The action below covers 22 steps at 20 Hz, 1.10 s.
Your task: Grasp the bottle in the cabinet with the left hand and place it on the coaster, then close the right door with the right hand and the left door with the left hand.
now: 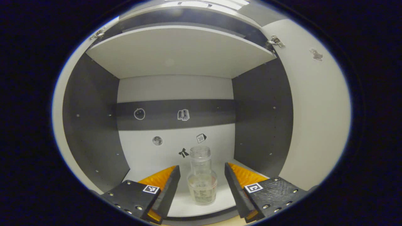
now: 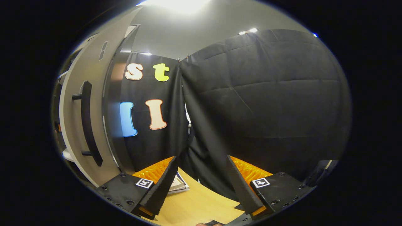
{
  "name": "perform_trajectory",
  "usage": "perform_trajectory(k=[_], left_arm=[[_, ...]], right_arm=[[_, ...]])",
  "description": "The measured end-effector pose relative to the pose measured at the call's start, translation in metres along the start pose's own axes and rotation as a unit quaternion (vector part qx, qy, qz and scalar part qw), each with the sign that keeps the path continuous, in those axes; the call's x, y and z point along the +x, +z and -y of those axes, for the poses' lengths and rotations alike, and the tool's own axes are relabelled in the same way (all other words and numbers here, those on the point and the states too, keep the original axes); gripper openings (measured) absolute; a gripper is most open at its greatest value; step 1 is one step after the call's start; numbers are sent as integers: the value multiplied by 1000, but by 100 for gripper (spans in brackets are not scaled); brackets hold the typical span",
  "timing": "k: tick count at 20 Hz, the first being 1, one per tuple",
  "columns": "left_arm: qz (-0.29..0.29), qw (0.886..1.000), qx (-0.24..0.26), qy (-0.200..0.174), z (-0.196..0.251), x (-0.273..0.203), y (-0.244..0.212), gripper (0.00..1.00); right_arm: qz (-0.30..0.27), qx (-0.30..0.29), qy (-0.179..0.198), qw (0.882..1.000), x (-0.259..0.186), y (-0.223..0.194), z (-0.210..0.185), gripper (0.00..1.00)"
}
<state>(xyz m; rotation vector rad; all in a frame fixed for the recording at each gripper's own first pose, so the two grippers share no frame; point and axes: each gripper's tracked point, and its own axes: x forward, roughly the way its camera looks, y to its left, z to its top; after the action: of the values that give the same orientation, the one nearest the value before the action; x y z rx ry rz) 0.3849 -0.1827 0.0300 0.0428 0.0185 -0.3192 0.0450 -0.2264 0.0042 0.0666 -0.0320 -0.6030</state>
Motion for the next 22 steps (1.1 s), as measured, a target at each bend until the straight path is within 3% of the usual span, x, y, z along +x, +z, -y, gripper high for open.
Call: perform_trajectory(k=[3, 4, 5, 6, 10, 11, 12, 13, 14, 15, 19, 22], left_arm=[[-3, 1000, 4, -4, 4, 13, -3, 85], [-1, 1000, 9, 5, 0, 17, -4, 82], [-4, 1000, 14, 5, 1, 22, -5, 69], [-8, 1000, 25, 10, 0, 26, -9, 57], [-2, 1000, 26, 7, 2, 35, -6, 57], [-4, 1000, 22, 6, 1, 37, -7, 57], [-3, 1000, 19, 7, -1, 37, -9, 65], [-1, 1000, 12, 7, -2, 41, -9, 53], [-2, 1000, 6, 5, -1, 38, -8, 42], [-2, 1000, 1, 5, -2, 37, -7, 44], [-1, 999, -42, 2, -3, 25, -3, 36], [3, 999, -37, 0, -4, 7, 6, 38]], right_arm=[[2, -9, -4, 1000, 4, -1, -1, 98], [2, -9, -5, 1000, 4, -3, 0, 98], [1, -8, -7, 1000, 5, -3, 0, 94], [-2, -7, -9, 1000, 6, -5, 0, 98], [-2, -8, -15, 1000, 16, -6, 4, 94], [-1, -8, -16, 1000, 18, -7, 5, 98], [-1, -8, -16, 1000, 20, -8, 6, 98], [-2, -8, -15, 1000, 21, -9, 6, 94], [-3, -7, -14, 1000, 22, -11, 6, 98], [-3, -7, -13, 1000, 23, -11, 6, 98], [-6, -9, -4, 1000, 25, -11, 5, 94], [-6, -8, 0, 1000, 24, -12, 6, 94]])
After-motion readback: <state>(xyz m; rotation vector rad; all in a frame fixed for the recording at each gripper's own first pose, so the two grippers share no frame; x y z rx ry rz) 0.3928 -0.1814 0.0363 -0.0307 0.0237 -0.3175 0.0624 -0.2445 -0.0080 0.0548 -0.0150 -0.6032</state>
